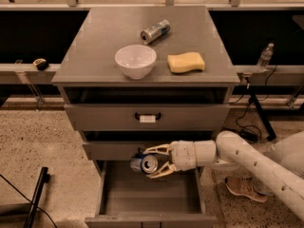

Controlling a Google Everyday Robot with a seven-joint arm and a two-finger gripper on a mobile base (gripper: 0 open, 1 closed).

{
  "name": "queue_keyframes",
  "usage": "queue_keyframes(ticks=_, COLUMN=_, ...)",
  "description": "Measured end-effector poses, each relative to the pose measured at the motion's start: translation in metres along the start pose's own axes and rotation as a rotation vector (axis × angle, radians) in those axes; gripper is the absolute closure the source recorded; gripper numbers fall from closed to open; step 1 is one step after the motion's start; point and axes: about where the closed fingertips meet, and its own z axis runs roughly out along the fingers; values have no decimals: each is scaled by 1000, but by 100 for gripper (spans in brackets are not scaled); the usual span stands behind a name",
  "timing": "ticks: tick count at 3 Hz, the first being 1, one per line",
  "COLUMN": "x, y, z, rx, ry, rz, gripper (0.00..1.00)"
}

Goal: Pick pepsi can from bottom drawer and place on counter

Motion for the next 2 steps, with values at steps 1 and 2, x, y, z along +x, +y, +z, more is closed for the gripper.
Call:
queue_keyframes(ticks=1, x=-39, y=-3, z=40, rx=-142, ry=-88, rz=-33, gripper=100)
queue_keyframes(ticks=2, x=-80, y=-6, z=80, rx=-281, ry=-161, rz=-72, gripper=100)
